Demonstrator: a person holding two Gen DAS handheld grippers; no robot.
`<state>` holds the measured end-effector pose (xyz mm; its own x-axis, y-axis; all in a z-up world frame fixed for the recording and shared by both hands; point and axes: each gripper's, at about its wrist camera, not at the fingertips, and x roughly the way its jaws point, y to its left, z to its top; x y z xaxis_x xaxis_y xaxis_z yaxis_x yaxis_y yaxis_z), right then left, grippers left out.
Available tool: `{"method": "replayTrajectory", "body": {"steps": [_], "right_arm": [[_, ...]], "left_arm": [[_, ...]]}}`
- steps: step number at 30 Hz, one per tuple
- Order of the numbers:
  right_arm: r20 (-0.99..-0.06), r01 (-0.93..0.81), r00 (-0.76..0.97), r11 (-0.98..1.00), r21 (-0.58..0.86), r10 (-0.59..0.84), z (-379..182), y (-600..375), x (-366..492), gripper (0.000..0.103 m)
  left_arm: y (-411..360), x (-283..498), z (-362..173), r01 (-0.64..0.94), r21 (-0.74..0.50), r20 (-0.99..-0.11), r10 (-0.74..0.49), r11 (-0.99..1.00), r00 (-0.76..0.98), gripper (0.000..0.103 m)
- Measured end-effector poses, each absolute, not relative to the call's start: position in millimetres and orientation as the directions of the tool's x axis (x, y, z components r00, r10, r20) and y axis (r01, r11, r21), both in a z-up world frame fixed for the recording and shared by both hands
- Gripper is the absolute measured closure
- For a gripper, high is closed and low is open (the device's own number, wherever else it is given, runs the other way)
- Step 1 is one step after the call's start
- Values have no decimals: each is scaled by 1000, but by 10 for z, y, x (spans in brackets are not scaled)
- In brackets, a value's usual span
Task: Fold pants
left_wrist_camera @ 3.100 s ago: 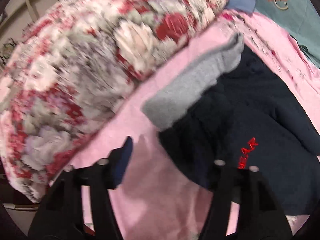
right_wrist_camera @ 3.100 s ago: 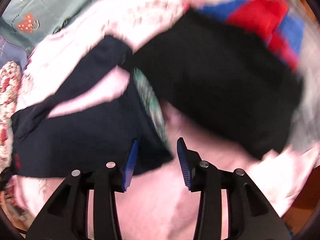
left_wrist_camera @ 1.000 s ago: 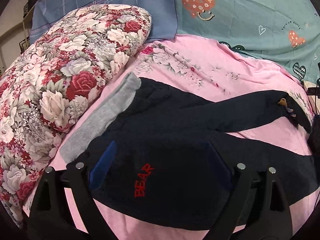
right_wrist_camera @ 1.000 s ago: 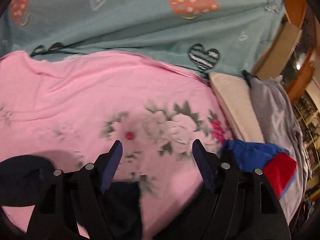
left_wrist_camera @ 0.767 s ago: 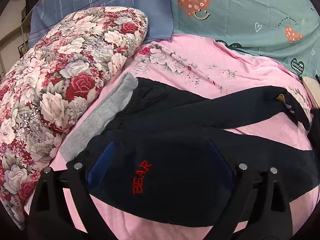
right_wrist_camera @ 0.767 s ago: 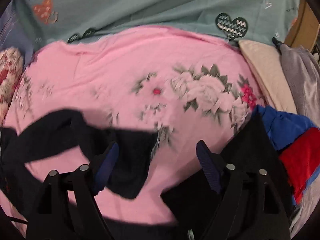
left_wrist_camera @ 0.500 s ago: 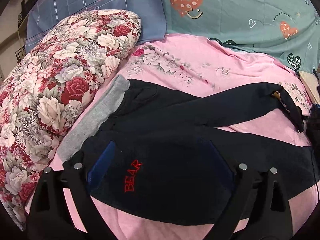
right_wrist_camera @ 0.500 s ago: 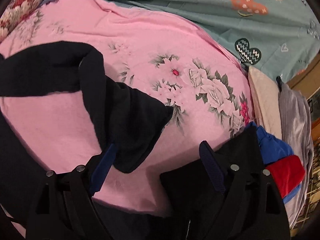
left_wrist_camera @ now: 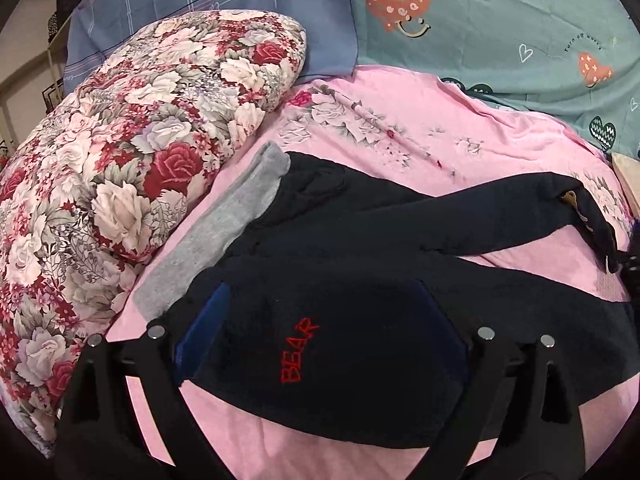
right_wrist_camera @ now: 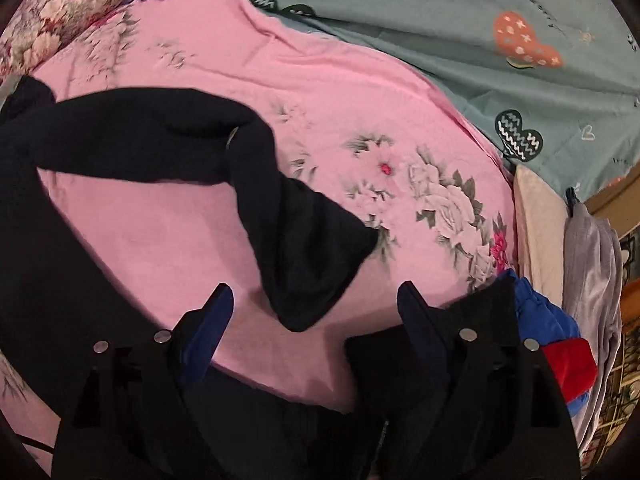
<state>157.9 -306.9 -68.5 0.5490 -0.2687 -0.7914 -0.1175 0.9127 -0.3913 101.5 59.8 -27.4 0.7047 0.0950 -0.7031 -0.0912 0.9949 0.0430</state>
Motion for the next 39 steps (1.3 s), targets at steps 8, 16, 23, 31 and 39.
{"method": "replayTrajectory", "body": {"steps": [8, 16, 23, 31, 39], "right_arm": [[-801, -61, 503, 911, -408, -325, -756, -3314, 1832, 99], [-773, 30, 631, 998, -47, -55, 460, -3808, 1670, 100], [-801, 319, 344, 863, -391, -490, -401, -4237, 2674, 98], [-863, 224, 478, 973, -58, -162, -469, -4092, 1614, 25], [-907, 183, 413, 983, -6, -82, -1037, -3879, 1421, 47]], "left_arm": [[741, 1010, -308, -113, 33, -709, 103, 993, 697, 9], [817, 1081, -294, -128, 28, -704, 111, 991, 702, 9], [901, 1049, -183, -176, 47, -679, 161, 983, 716, 9], [1205, 1147, -49, -253, 19, -667, 201, 967, 718, 4], [1186, 1155, 76, -257, -16, -663, 182, 966, 726, 4]]}}
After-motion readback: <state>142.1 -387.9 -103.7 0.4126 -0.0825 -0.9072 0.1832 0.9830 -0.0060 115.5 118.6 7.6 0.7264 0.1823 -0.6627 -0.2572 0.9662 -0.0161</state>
